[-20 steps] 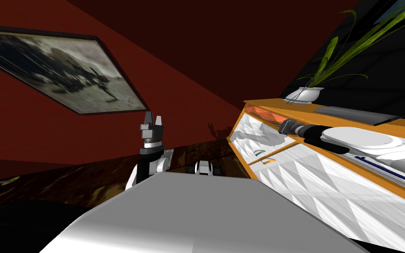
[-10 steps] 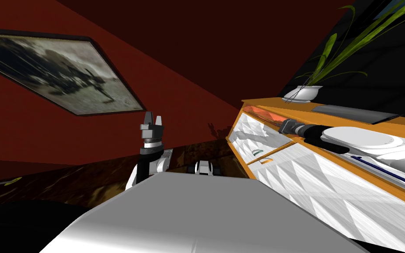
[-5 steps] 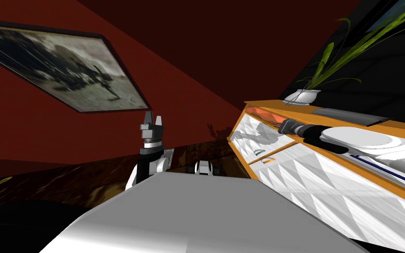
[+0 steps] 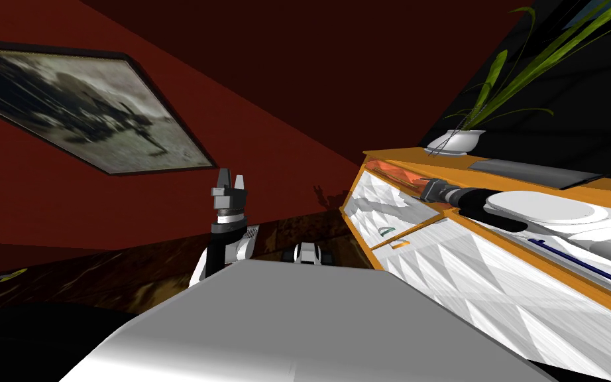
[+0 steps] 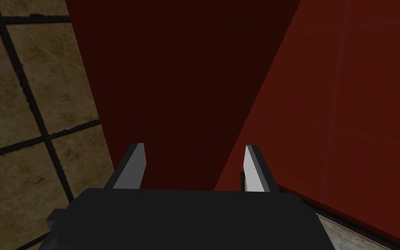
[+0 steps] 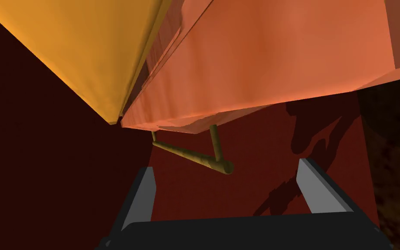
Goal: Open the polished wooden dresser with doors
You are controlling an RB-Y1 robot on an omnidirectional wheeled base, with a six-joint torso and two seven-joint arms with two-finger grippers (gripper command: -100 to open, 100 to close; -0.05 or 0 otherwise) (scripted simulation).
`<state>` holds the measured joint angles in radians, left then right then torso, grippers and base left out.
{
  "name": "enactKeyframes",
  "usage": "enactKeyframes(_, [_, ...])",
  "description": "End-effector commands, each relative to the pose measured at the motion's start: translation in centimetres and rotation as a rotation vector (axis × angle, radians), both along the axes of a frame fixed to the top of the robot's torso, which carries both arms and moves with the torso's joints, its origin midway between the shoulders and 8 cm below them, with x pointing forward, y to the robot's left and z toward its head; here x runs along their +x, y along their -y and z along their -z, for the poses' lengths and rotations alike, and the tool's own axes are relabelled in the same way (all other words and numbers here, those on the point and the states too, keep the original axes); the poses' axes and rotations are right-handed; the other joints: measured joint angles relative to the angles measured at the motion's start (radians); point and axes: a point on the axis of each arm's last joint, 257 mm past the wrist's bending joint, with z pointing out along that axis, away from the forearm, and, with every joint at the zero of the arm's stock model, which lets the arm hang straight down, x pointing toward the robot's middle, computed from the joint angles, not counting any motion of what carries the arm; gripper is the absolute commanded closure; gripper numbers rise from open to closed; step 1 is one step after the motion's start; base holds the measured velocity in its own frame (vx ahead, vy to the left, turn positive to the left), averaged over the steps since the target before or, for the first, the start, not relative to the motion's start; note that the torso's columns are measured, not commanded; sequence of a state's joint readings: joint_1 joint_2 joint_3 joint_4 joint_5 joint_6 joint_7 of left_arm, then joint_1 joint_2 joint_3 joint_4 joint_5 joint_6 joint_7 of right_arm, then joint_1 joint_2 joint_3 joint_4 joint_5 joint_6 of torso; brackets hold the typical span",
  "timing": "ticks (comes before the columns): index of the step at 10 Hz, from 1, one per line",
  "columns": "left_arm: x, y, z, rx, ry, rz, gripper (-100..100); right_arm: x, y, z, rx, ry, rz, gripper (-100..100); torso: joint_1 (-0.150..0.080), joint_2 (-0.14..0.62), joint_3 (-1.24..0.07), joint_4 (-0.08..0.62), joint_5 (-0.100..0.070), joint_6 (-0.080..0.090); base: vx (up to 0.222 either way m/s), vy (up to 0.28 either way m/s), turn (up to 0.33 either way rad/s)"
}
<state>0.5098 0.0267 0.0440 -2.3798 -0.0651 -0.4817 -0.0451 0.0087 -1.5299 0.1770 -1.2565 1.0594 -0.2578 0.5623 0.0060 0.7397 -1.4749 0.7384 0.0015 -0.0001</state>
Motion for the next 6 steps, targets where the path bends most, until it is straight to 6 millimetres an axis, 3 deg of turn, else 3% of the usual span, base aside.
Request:
enactKeyframes(1, [0.0, 0.0, 0.0, 0.0, 0.0, 0.0, 0, -0.01, 0.01, 0.02, 0.0, 0.0, 0.0, 100, 0.002, 0.001, 0.0, 0.0, 0.001, 0.0, 0.003, -0.01, 0.0])
enactKeyframes(6, [0.0, 0.01, -0.01, -0.001, 0.0, 0.0, 0, 0.01, -0.33, 0.26, 0.011, -0.001, -0.003, 100, -0.004, -0.002, -0.001, -0.001, -0.001, 0.0, -0.042, 0.158, -0.006])
